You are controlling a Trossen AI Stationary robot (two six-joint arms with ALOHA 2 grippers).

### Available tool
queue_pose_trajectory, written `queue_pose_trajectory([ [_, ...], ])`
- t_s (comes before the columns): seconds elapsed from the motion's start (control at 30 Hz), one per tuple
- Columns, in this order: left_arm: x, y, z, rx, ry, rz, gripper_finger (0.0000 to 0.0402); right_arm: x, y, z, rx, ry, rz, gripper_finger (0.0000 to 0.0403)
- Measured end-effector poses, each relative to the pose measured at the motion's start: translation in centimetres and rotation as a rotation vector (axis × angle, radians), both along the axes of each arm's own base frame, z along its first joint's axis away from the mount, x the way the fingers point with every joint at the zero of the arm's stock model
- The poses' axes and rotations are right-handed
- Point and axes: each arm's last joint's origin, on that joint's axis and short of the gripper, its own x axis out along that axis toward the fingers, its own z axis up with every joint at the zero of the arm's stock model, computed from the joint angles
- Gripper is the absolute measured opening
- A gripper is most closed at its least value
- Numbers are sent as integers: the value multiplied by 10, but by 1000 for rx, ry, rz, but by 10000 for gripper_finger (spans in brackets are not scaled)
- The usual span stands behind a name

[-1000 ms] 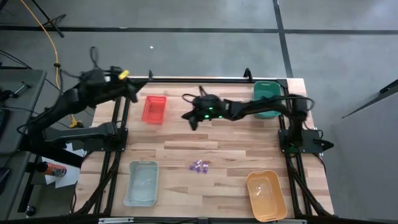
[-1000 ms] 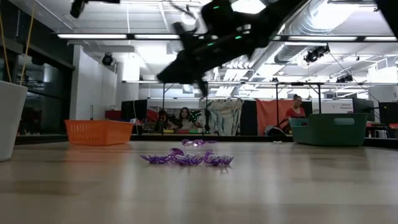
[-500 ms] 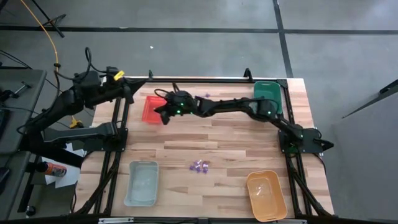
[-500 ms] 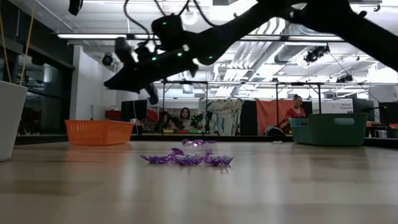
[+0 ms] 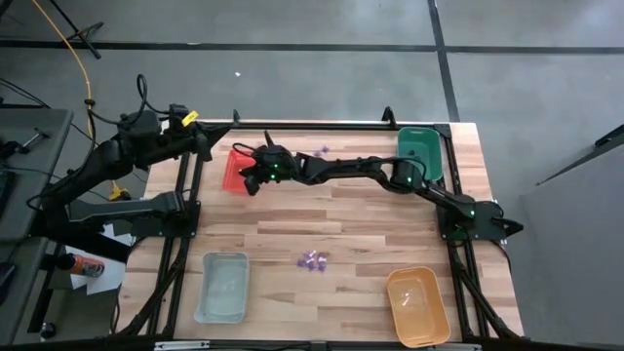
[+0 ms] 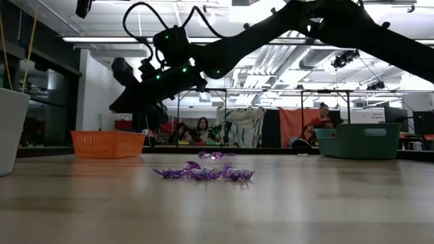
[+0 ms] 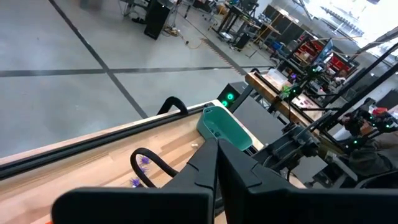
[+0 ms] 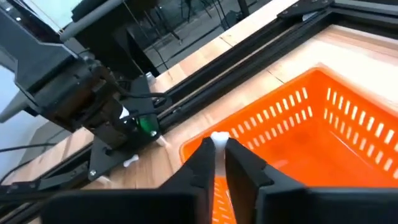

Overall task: Sort Halloween decoration
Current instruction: Put the white bone toy into the orange bin

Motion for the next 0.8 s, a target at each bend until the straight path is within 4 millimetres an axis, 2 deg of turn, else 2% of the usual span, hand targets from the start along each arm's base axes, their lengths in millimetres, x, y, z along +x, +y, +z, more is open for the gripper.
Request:
queue_pose_trajectory([
  [0.23, 0, 0, 0, 0, 0, 0, 0, -1, -2, -2, -19, 19, 25, 144],
  [0.33, 0, 0, 0, 0, 0, 0, 0, -2, -6, -1, 24, 11, 79, 171],
  [0.43, 0, 0, 0, 0, 0, 0, 0, -7, -17, 3, 70, 14, 174, 180],
  [0.57, 0, 0, 0, 0, -1, 0, 0, -22, -36, 31, 77, 48, 266, 180],
  [0.67, 0, 0, 0, 0, -1, 1, 0, -43, -42, 56, 19, 170, 315, 181],
  [0.8, 1, 0, 0, -1, 2, 1, 0, -79, -32, 85, -76, 405, 431, 181],
])
